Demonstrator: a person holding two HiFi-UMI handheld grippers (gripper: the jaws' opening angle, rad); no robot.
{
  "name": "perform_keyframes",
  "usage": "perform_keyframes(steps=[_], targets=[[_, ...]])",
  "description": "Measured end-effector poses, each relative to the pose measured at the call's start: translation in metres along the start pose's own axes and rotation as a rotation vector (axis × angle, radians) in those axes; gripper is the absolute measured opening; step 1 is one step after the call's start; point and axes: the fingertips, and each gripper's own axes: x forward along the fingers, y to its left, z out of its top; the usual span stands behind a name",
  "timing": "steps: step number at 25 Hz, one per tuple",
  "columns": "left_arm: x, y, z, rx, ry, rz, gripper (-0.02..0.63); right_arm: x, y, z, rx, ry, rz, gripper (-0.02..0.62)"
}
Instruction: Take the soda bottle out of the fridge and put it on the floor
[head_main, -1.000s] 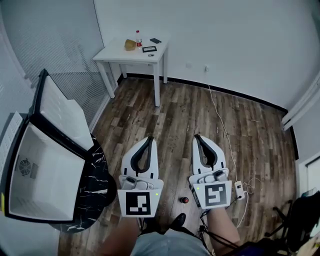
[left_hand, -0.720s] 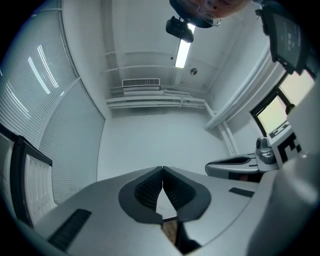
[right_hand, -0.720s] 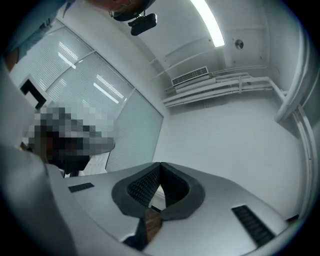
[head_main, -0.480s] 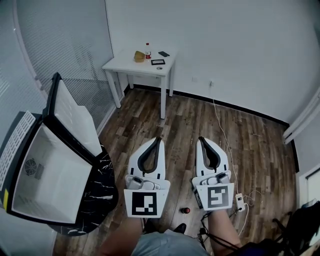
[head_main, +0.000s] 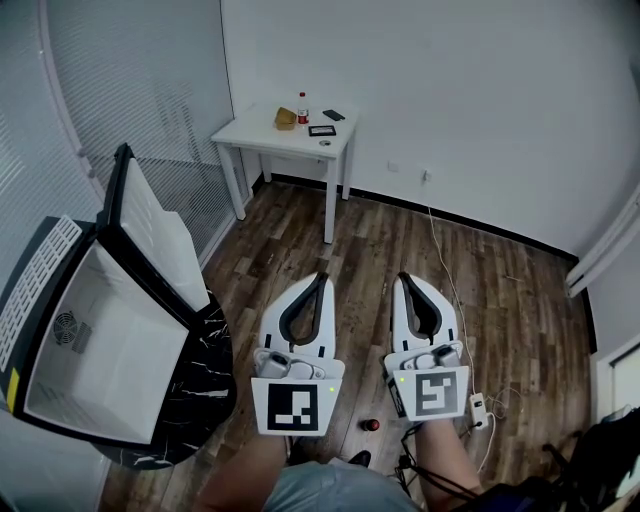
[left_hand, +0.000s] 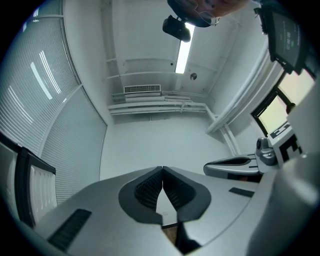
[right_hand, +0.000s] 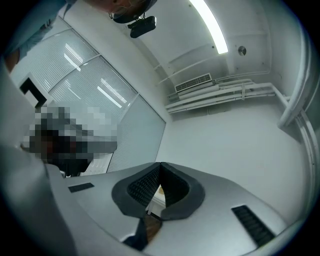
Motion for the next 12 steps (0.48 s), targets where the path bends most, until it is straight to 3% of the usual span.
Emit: perform_keyframes(steps=[12], targets=[[-0.013, -0.001, 0.005, 0.013, -0.001, 0.010, 0.017, -0.011, 0.010, 0.003, 0.003, 0.021, 0.015, 0.012]])
